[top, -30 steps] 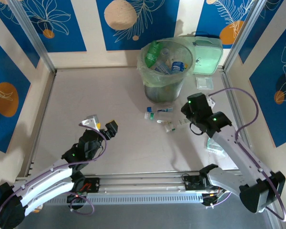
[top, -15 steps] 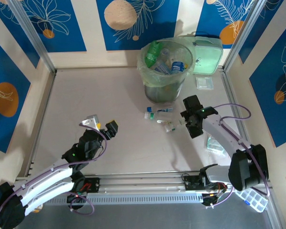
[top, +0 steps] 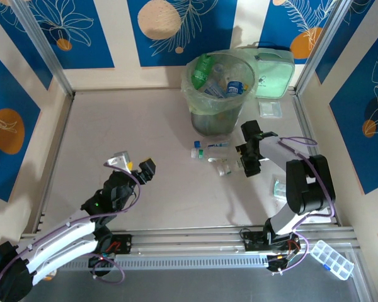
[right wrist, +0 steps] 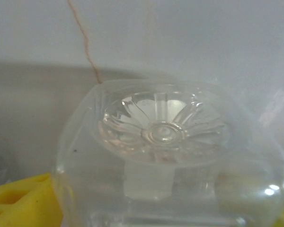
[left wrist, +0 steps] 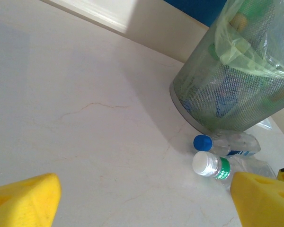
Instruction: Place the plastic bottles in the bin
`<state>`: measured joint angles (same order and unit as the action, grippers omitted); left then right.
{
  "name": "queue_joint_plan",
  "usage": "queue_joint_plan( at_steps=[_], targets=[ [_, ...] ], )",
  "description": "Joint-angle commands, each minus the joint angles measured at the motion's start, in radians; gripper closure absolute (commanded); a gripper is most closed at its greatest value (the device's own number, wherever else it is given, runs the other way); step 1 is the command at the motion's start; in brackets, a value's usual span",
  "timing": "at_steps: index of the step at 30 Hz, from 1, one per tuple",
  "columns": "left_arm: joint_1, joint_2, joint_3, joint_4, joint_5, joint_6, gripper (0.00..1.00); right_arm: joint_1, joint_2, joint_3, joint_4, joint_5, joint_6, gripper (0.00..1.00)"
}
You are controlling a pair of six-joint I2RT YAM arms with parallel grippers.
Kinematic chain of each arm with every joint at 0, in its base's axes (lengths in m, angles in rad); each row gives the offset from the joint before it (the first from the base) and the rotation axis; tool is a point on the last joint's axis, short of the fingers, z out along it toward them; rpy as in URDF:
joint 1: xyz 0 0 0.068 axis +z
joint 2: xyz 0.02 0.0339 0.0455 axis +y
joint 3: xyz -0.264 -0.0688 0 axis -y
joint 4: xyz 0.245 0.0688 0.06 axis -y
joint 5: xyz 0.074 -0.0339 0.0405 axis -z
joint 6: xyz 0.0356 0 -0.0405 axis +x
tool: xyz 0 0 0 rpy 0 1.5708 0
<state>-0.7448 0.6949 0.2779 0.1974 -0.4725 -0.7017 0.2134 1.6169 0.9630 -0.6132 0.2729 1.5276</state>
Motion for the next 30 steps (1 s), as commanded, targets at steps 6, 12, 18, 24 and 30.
queue_joint_plan(
  at_steps=[6, 12, 18, 24, 30],
  targets=[
    [-0.003, -0.005, 0.033, 0.019, -0.001, 0.007, 0.08, -0.005, -0.031, -0.019, -0.012, 0.001, -0.002, 0.32],
    [-0.003, -0.001, 0.035, 0.02, 0.002, 0.007, 0.08, -0.008, -0.135, -0.074, -0.031, 0.027, -0.004, 0.41],
    [-0.003, -0.011, 0.025, 0.029, 0.002, 0.005, 0.08, -0.008, -0.303, -0.141, -0.021, 0.041, -0.04, 0.52],
    [-0.002, -0.018, 0.023, 0.033, 0.005, 0.007, 0.08, 0.016, -0.528, -0.149, 0.018, 0.08, -0.216, 0.66],
    [-0.004, -0.031, 0.02, 0.02, -0.013, 0.002, 0.08, 0.046, -0.765, -0.133, 0.208, 0.076, -0.572, 0.68]
  ],
)
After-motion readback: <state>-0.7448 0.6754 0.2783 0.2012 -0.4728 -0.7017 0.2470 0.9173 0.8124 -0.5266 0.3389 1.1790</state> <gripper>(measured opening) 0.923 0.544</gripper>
